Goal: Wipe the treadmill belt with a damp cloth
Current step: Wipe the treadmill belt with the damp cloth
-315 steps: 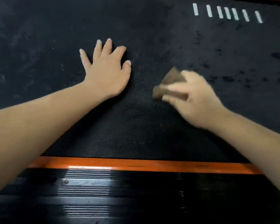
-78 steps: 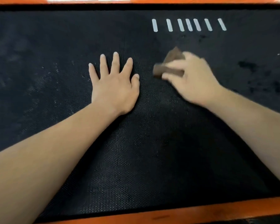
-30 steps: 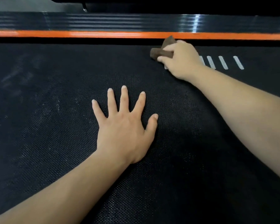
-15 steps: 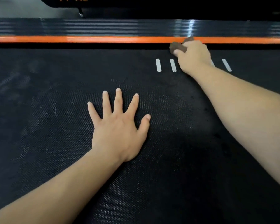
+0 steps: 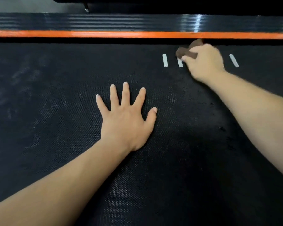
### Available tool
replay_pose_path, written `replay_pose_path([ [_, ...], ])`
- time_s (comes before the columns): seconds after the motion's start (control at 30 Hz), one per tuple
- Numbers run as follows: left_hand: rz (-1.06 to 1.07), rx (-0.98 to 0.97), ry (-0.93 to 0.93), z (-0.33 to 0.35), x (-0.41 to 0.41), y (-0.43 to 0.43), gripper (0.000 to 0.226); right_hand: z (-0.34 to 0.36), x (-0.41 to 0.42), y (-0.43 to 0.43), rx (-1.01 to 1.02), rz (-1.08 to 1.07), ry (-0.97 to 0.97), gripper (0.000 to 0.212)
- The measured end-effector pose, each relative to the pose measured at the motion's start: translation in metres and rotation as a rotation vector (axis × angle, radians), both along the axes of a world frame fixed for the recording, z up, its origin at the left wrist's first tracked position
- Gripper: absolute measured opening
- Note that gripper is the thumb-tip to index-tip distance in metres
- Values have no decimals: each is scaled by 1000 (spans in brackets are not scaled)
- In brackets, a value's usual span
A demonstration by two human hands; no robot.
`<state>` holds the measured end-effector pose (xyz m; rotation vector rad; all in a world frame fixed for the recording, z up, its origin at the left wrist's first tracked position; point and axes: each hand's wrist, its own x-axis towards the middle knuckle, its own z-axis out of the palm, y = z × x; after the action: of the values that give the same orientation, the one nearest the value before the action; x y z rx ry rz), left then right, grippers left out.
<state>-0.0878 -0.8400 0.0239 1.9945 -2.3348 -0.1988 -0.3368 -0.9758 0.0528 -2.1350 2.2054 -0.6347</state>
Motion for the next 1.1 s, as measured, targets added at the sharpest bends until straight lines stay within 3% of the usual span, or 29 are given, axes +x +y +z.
replay_pose_path([
  [0.13, 4, -3, -6, -1, 2, -1, 75, -8, 11, 61, 29, 312, 30, 25],
  [0.2, 3, 3, -5, 0, 1, -2, 75, 0, -3, 39, -11, 198, 86, 31],
  [0.27, 0, 10, -3, 0, 1, 0, 75, 5, -19, 16, -28, -62, -5, 33],
  [0.33, 0, 13, -6, 1, 0, 0, 75, 4, -17, 19, -36, -107, -6, 31],
  [0.47, -1, 6, -12, 1, 0, 0, 75, -8, 16, 90, 28, 224, -79, 25],
  [0.53, 1, 5, -10, 0, 0, 0, 74, -4, 11, 99, 37, 340, 2, 25],
  [0.6, -1, 17, -10, 1, 0, -1, 75, 2, -5, 73, 5, 226, 74, 29],
  [0.67, 3, 17, -10, 1, 0, 0, 75, 6, -26, 47, -25, -16, 8, 32],
  [0.73, 2, 11, -15, 1, 0, 0, 75, 5, -26, 50, -35, -76, -7, 29],
  [0.87, 4, 0, -15, -1, 0, -1, 76, -5, 11, 130, 37, 235, -93, 22],
  [0.93, 7, -11, -15, -2, 0, -1, 76, -3, 8, 144, 58, 322, -33, 24],
  [1.0, 6, -4, -17, -2, 0, -1, 75, 1, -7, 118, 14, 187, 60, 30],
  [1.1, 9, -3, -14, -2, 0, 0, 75, 4, -21, 95, -6, -75, 3, 30],
])
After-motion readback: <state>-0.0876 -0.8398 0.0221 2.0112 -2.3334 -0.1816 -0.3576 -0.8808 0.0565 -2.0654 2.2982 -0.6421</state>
